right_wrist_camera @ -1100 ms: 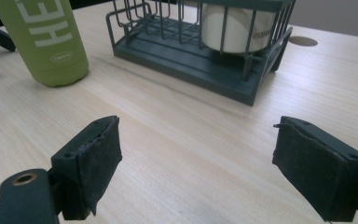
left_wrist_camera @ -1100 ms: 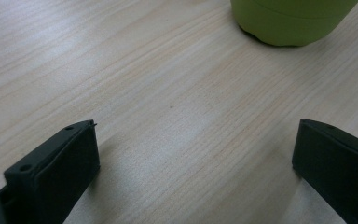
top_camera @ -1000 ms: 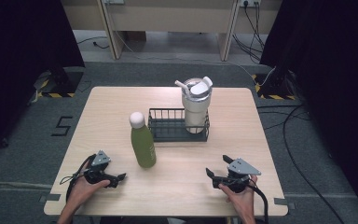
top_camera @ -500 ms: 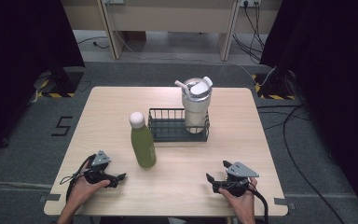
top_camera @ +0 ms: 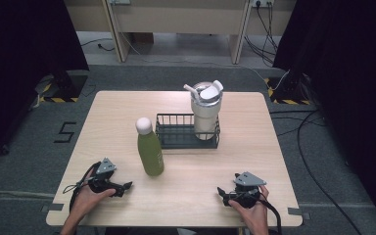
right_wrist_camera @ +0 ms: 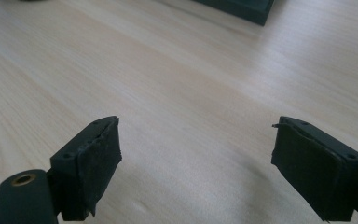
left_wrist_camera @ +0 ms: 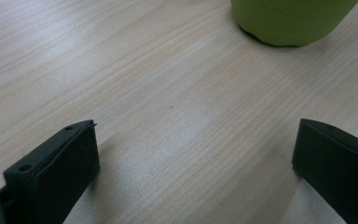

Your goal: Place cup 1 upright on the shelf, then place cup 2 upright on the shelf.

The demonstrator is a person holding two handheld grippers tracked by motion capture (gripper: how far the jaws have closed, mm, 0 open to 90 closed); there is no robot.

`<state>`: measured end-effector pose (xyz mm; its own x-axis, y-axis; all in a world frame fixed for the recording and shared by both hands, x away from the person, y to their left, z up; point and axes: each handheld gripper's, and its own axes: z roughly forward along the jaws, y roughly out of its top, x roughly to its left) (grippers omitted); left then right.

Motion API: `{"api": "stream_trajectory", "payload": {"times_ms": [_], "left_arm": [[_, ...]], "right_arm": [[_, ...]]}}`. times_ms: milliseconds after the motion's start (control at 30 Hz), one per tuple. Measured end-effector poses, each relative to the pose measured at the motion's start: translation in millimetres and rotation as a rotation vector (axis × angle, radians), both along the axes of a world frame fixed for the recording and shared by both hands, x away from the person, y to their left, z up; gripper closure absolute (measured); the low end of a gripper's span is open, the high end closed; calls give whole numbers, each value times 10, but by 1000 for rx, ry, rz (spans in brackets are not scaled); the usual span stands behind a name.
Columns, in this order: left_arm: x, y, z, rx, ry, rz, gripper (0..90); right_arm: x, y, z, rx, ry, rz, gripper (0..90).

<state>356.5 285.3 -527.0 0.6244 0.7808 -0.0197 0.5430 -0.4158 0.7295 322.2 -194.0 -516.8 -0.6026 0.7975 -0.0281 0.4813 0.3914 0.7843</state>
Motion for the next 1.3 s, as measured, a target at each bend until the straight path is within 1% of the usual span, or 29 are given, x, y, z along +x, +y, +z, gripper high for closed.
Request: {"api": "stream_trajectory", "payload": {"times_ms": [100,133,167,200,333,367,400,800,867,900,933,967,1000,1033,1067,1100,1133,1167,1200,1233,1267,1300], "left_arm": [[0,0,0,1,0,0,0],[-1,0,0,0,-1,1,0],[-1,0,0,0,-1,1,0],[-1,0,0,0,-1,1,0],[-2,-1,0,1,-2,0,0],[-3,-1,0,1,-3,1,0],[-3,-1,0,1,-3,1,0],[-6,1,1,1,-2,0,0],[-15,0,4,0,-8,-5,10],[-20,7,7,-9,-14,-15,33],[-28,18,13,-26,-27,-25,80],[-35,24,19,-41,-38,-30,174],[-39,26,22,-49,-44,-33,193],[-51,29,29,-59,-61,-32,146],[-58,32,33,-73,-71,-33,135],[-61,38,37,-92,-76,-37,173],[-63,39,41,-101,-77,-36,149],[-76,31,60,-116,-99,-36,159],[-76,31,60,-116,-99,-36,143],[-87,14,84,-125,-122,-42,153],[-87,14,84,-125,-122,-42,148],[-92,6,93,-133,-133,-44,149]], "right_arm": [[1,7,-11,-26,28,-14,153],[1,13,-25,-60,57,-14,141],[1,13,-25,-60,57,-14,141],[-6,7,-29,-43,82,-19,139],[-28,4,-32,-43,89,-21,106],[-37,9,-39,-54,102,-8,15],[-42,18,-44,-58,116,-12,4],[-48,19,-46,-58,113,-17,3],[-48,19,-46,-58,113,-17,3],[-48,18,-45,-58,113,-17,4],[-48,19,-45,-58,113,-17,3],[-48,19,-45,-58,113,-17,3],[-48,18,-46,-58,113,-17,3],[-48,18,-46,-58,112,-17,4],[-48,18,-45,-58,113,-17,3],[-48,19,-45,-58,113,-17,3],[-48,19,-45,-58,113,-17,4],[-48,18,-46,-58,113,-17,3],[-48,18,-46,-58,113,-17,3],[-48,18,-45,-57,113,-17,3],[-48,18,-45,-57,113,-17,3],[-48,18,-45,-58,113,-17,4]]}}
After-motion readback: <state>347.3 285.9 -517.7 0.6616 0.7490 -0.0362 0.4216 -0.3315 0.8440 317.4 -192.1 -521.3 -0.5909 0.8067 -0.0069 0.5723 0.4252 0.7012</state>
